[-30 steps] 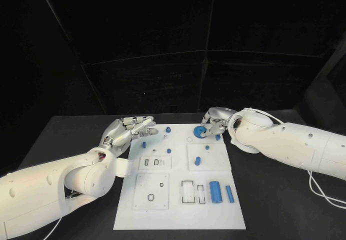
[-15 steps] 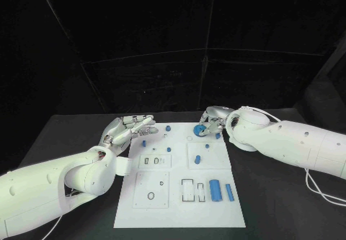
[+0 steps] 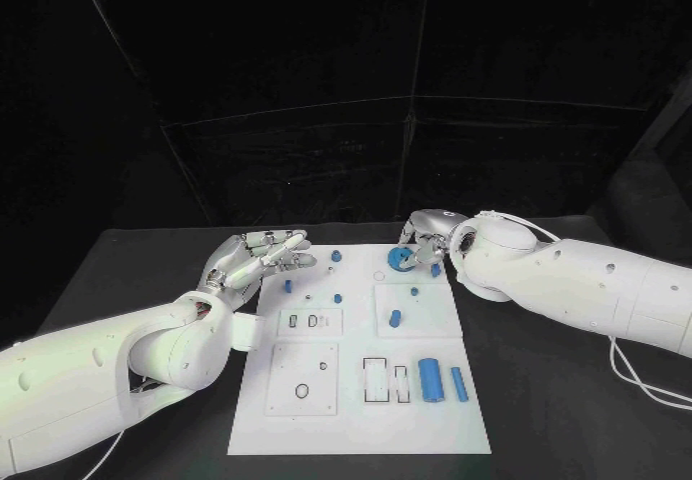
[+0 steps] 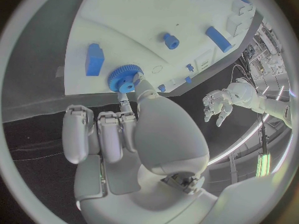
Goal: Assemble the parts on the task board
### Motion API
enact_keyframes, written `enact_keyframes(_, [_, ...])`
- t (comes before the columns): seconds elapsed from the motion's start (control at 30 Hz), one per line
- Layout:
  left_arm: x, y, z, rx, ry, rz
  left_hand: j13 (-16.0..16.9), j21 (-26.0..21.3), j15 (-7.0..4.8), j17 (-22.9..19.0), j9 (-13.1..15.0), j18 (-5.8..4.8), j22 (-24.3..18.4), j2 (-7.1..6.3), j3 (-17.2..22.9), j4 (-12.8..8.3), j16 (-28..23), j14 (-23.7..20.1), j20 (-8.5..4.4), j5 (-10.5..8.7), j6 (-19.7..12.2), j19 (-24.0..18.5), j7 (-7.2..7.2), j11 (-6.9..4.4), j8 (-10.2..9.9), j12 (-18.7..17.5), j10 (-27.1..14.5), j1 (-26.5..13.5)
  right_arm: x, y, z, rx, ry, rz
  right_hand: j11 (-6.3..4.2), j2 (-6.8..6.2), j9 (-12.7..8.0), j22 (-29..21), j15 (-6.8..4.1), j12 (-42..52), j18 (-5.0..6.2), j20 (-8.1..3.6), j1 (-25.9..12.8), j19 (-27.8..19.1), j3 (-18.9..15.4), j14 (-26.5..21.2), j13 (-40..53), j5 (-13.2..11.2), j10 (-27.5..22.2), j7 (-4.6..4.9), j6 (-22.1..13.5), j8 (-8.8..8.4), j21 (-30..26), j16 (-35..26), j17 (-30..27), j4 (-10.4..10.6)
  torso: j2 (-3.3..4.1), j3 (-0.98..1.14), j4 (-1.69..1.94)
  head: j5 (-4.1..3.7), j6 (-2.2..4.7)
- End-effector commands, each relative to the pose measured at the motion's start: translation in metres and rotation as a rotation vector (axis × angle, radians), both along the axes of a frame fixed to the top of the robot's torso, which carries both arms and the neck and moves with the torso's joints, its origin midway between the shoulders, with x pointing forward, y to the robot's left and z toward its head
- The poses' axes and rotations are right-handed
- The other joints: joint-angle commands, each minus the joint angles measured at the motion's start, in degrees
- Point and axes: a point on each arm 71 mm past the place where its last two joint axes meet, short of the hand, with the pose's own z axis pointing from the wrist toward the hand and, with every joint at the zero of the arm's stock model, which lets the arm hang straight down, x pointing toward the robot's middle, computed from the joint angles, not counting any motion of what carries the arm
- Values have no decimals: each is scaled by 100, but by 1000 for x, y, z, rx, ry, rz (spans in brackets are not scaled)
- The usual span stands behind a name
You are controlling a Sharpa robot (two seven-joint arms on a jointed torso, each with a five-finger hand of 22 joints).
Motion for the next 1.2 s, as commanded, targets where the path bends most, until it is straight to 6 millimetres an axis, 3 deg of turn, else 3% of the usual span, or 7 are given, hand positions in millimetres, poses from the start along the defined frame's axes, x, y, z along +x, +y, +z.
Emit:
enact_keyframes(0.03, [0,-1,2,-1,-10,-10,-4,-27,8,9,2,90,-8,38,6,-28,-39,30,-4,-21,19,25,-3,18,-10,-8,17,7,-2,1,3,-1,-74,7,-56,98,48,419,-58,72,-66,-24,121,54,130,515,1306,-27,466,-120,252,77,31,26,1068,-47,-2,3,-3,8,1])
enact_keyframes(0.37, [0,0,2,1,-12,-5,-4,-28,7,9,2,89,-9,44,9,-30,-42,32,-4,-20,19,27,-4,18,-10,-8,18,9,-19,24,14,75,-165,76,-92,79,36,745,-94,101,-138,-66,-44,271,274,510,1336,-23,488,-157,360,34,147,18,1047,-54,-3,0,3,30,30])
enact_keyframes(0.57, [-1,2,2,3,-18,4,-4,-29,7,10,2,89,-10,51,14,-34,-44,35,-5,-19,20,30,-5,17,-10,-8,20,14,-28,50,17,80,-193,128,-93,44,23,840,-99,86,-159,-74,-129,335,318,508,1324,-20,480,-157,363,-9,181,14,1039,-48,2,2,9,72,50])
enact_keyframes(0.73, [-1,3,2,3,-20,8,-4,-30,6,11,2,89,-11,56,15,-34,-45,37,-6,-19,22,32,-5,16,-9,-7,22,14,-32,73,18,79,-216,166,-91,30,18,843,-99,83,-160,-75,-155,337,330,508,1322,-30,479,-154,359,-25,183,14,1039,-46,7,1,15,99,26])
enact_keyframes(0.83, [-1,4,3,4,-21,10,-4,-30,6,11,2,89,-11,56,15,-34,-45,37,-6,-19,22,32,-5,16,-9,-7,22,14,-34,89,17,79,-219,191,-91,24,15,863,-98,82,-164,-75,-172,350,342,507,1321,-36,478,-153,359,-35,190,12,1034,-45,9,-8,19,119,28])
enact_keyframes(1.07, [-1,4,3,5,-25,15,-4,-30,5,12,2,89,-12,59,16,-35,-46,41,-6,-20,24,35,-6,16,-8,-6,24,13,-32,110,6,56,-184,210,-89,11,9,877,-96,74,-167,-75,-209,359,362,504,1315,-40,474,-150,356,-57,195,6,1018,-40,12,1,9,200,20])
enact_keyframes(1.2, [-1,4,3,4,-26,15,-4,-30,5,12,2,89,-12,59,16,-35,-46,41,-6,-20,24,35,-6,16,-8,-6,24,13,-30,117,0,45,-160,211,-88,6,7,877,-95,70,-167,-74,-222,359,371,503,1312,-40,471,-148,354,-66,195,5,1014,-39,13,-2,18,207,6])
